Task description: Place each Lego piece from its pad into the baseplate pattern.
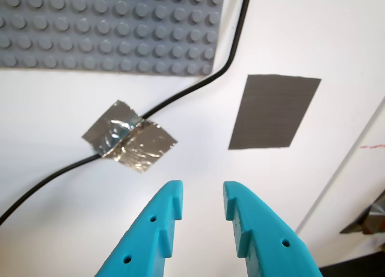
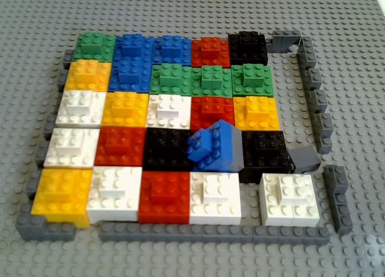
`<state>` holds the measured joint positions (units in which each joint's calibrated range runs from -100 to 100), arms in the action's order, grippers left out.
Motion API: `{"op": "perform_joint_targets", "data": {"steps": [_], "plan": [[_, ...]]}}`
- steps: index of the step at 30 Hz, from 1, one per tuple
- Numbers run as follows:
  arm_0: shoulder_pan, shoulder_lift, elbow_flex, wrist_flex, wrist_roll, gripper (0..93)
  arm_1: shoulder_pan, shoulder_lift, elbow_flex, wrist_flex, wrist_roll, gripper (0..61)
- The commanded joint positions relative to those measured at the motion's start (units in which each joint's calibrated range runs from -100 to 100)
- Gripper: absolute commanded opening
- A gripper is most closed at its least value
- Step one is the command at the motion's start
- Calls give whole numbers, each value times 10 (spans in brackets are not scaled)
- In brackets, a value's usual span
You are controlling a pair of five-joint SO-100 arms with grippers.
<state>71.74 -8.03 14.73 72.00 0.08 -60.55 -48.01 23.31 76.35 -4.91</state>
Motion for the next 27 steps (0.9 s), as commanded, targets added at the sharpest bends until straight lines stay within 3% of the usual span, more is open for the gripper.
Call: {"op": "perform_joint_targets", "data": {"steps": [1,4,11,15,16,20,22,27], "plan": [[3,-5,-4,0,-3,81,-41,115,-167,68,-22,2],[3,-5,-4,0,-3,81,-78,236,-308,130,-40,2],[3,-5,-4,0,-2,81,-113,339,-365,125,-41,2],[3,-5,-4,0,-2,81,-115,364,-356,69,-7,2],[3,-5,-4,0,-2,81,-119,421,-417,91,18,2],[3,-5,-4,0,-2,81,-125,536,-566,182,20,2],[3,-5,-4,0,-2,81,-127,593,-643,208,41,2],[3,-5,-4,0,-2,81,-125,599,-642,202,46,2]]}}
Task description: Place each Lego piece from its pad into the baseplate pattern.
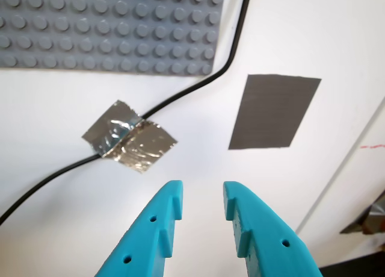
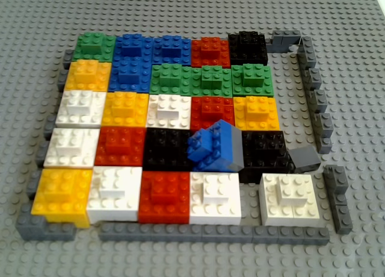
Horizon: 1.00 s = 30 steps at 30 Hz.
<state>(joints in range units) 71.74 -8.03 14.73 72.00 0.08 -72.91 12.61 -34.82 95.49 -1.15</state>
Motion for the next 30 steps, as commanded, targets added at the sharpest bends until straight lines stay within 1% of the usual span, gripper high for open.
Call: {"op": "perform_joint_targets", "data": {"steps": [1,4,11,14,19,24,25,30], "plan": [[3,-5,-4,0,-2,81,0,-8,-64,24,5,2],[3,-5,-4,0,-2,81,0,-7,-60,37,2,2],[3,-5,-4,0,-3,81,0,-21,-46,38,-3,6],[3,-5,-4,0,-3,81,0,-44,-10,39,-8,24],[3,-5,-4,1,-3,81,-3,-114,86,39,-21,42],[3,-5,-4,1,-2,81,-8,-131,96,39,-25,46],[-1,-5,-3,1,-3,81,-15,-153,129,39,-32,56],[-2,-5,-4,22,-3,81,-17,-176,166,38,-34,62]]}}
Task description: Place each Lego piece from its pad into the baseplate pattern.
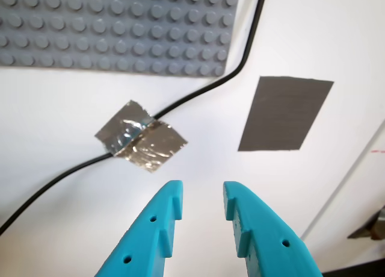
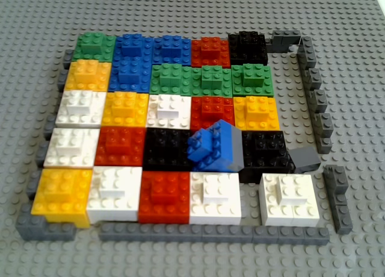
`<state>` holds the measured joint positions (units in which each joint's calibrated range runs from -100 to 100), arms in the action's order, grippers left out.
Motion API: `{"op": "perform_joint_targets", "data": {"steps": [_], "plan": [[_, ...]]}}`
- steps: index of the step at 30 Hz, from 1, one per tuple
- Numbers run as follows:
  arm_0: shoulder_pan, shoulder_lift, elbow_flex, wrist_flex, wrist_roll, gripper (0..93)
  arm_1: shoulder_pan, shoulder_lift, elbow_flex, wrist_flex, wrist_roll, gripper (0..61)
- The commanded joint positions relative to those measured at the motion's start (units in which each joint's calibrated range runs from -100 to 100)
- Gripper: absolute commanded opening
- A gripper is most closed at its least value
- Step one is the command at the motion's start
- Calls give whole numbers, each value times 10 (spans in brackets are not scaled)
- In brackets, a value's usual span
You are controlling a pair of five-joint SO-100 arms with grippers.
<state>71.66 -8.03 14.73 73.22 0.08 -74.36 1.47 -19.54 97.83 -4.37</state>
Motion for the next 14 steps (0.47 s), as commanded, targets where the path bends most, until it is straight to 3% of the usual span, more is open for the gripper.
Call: {"op": "perform_joint_targets", "data": {"steps": [1,14], "plan": [[2,-5,-4,10,-3,81,-2,-72,25,14,-1,61],[3,-6,-7,6,-3,81,-8,-88,45,14,-4,60]]}}
